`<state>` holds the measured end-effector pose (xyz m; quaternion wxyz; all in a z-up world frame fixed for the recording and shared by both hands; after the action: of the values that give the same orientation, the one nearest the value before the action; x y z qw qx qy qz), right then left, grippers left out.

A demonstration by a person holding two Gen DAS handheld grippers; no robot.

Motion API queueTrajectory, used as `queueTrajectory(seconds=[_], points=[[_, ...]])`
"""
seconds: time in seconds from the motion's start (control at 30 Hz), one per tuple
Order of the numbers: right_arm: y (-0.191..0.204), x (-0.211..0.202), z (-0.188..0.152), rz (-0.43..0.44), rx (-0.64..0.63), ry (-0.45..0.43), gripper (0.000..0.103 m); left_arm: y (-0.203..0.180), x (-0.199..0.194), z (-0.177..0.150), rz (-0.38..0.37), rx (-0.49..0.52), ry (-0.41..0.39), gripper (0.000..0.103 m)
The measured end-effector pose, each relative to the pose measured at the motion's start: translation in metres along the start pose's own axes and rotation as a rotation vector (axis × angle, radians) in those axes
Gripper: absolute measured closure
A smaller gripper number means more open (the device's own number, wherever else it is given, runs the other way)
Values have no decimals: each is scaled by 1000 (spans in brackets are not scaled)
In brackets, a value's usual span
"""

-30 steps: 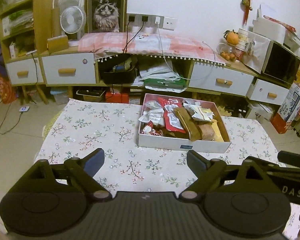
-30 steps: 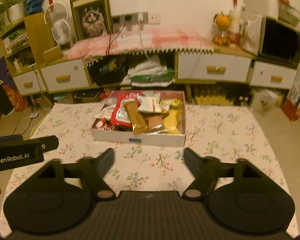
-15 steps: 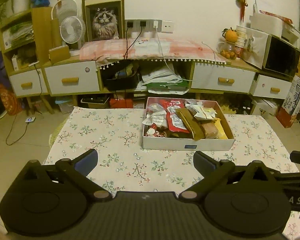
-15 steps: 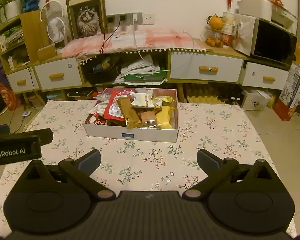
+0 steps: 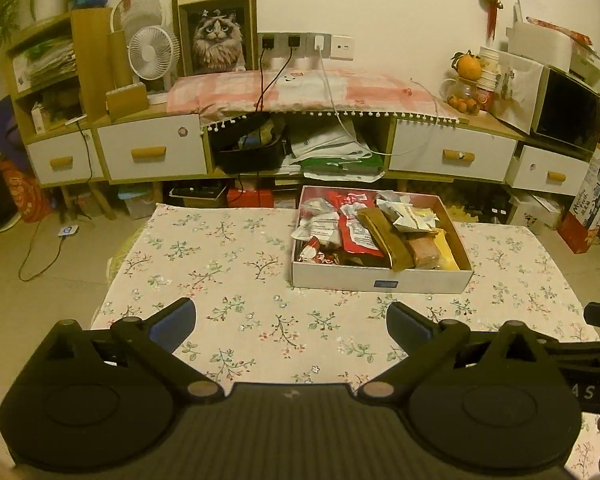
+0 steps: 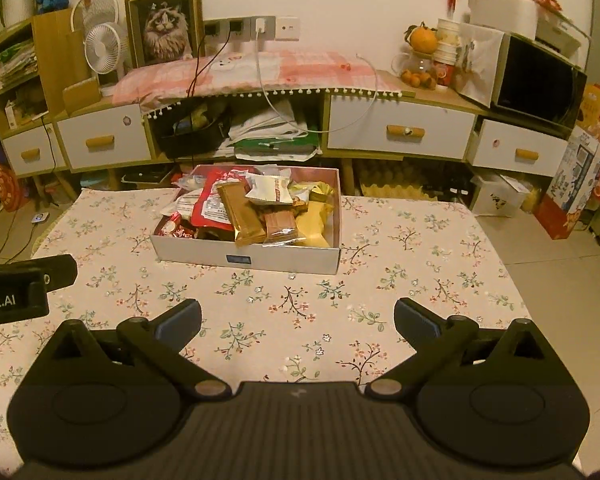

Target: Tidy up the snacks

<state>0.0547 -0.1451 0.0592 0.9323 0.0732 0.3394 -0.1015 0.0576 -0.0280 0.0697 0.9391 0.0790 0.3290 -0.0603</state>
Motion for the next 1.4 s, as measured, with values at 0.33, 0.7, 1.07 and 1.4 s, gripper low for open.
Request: queueTrajectory(seconds=[0.33,0.7,1.07,1.4], points=[[4,-1,0,-9,-29,-4,0,-3,-1,-3,26,25,5,0],[3,-2,-1,-19,-38,-7,0,-7,-3,-4,21,23,-3,0],[4,-2,-2,-21,-46,-10,0,-11,-6,-4,-12,20,-22,0],[6,-2,-2,-15,-52,-14,0,-11,-7,-4,-4,19,-29,0]])
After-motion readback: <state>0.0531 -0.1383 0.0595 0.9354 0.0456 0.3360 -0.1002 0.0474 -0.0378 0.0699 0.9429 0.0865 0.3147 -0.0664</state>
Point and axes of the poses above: each gripper's, at about its wrist camera, not at the fingertips, and x roughly the way its jaws point, y to its left, z to its top, the point moved 7 cm from there along x, roughly the way its jaws point, and after that the axes turned 7 degrees about x, right-handed, at the moved point
